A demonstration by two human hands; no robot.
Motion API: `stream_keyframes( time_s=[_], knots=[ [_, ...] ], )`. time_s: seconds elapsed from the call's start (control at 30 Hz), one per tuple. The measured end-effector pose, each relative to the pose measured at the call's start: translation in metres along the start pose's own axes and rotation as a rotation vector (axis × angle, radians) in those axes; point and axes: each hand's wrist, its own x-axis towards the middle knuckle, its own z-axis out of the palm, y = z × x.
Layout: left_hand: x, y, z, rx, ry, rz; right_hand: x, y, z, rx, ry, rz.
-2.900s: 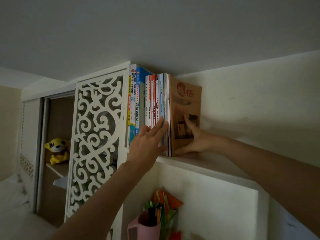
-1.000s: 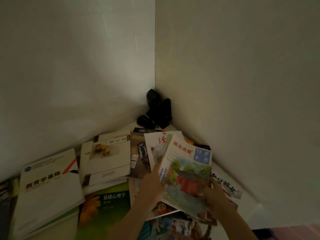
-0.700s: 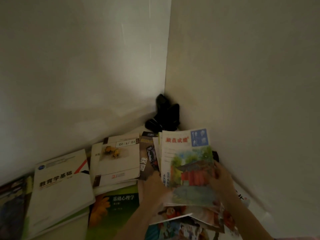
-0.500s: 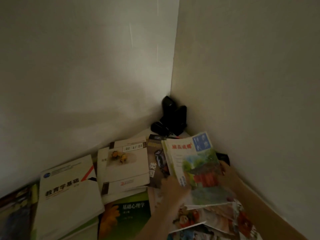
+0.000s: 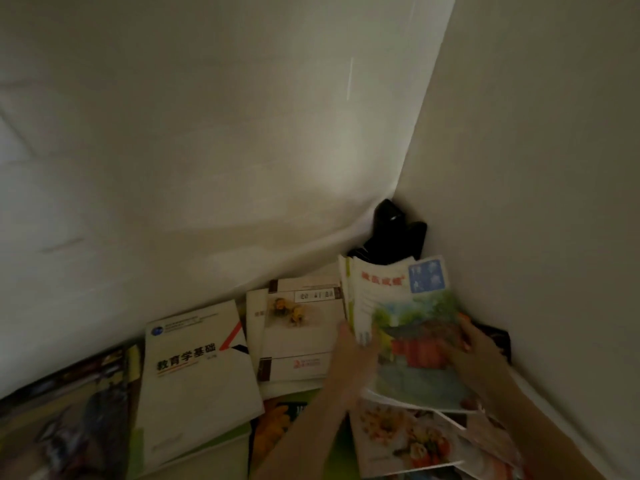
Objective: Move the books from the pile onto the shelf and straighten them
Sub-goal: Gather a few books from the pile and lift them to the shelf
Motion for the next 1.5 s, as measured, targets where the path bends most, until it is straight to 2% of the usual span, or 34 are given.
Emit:
stream_keyframes(
  time_s=[0.17,0.23,0.3,0.43,0.53,0.7,0.73,0.8,0.87,0.93,1.0,1.07,1.13,1.2,1.27,1.33,1.43,1.5],
  knots=[
    [-0.005,0.012,-0.102,0.058,0.120,0.092,0.001,-0.058,0.075,-0.050,-0.109,-0.191],
    [-0.019,0.007,-0.132,-0.033,0.146,0.013,-0.004,-0.060,0.094,-0.043,-0.232,-0.191],
    [-0.034,0.000,-0.154,-0.091,0.166,-0.050,-0.007,-0.049,0.096,-0.101,-0.275,-0.148],
    [-0.044,-0.030,-0.165,0.043,0.243,-0.060,-0.004,-0.001,0.063,-0.337,-0.038,0.054],
    [-0.042,-0.045,-0.167,-0.026,0.248,-0.096,-0.001,0.014,0.054,-0.433,0.003,0.257],
    [-0.041,-0.054,-0.174,-0.003,0.240,-0.101,0.006,-0.014,0.073,-0.033,-0.049,0.341],
    [-0.041,-0.056,-0.176,0.014,0.233,-0.109,0.007,-0.018,0.077,-0.013,-0.043,0.325],
    [-0.041,-0.059,-0.179,0.017,0.217,-0.115,0.008,-0.027,0.074,-0.125,-0.018,0.194],
    [-0.043,-0.056,-0.179,0.040,0.215,-0.097,0.011,-0.036,0.053,-0.147,0.095,0.046],
    [-0.045,-0.055,-0.176,0.055,0.225,-0.080,0.016,-0.052,0.032,-0.099,0.176,-0.015],
    [-0.048,-0.052,-0.173,0.014,0.251,-0.090,0.014,-0.072,0.026,-0.010,0.086,-0.053],
    [-0.049,-0.048,-0.171,-0.041,0.263,-0.108,-0.002,-0.094,0.049,0.057,-0.131,-0.062],
    [-0.047,-0.047,-0.172,-0.199,0.265,-0.149,-0.020,-0.099,0.091,-0.011,-0.303,-0.068],
    [-0.044,-0.049,-0.174,-0.323,0.256,-0.191,-0.034,-0.085,0.137,-0.076,-0.365,-0.043],
    [-0.040,-0.053,-0.173,-0.250,0.235,-0.207,-0.047,-0.072,0.164,-0.086,-0.400,0.038],
    [-0.036,-0.060,-0.176,-0.100,0.258,-0.195,-0.050,-0.064,0.151,-0.096,-0.381,0.047],
    [-0.032,-0.065,-0.178,-0.058,0.268,-0.222,-0.034,-0.043,0.094,-0.190,-0.135,0.127],
    [-0.033,-0.065,-0.178,-0.061,0.266,-0.215,-0.013,0.000,0.052,-0.299,0.010,0.231]
  ],
)
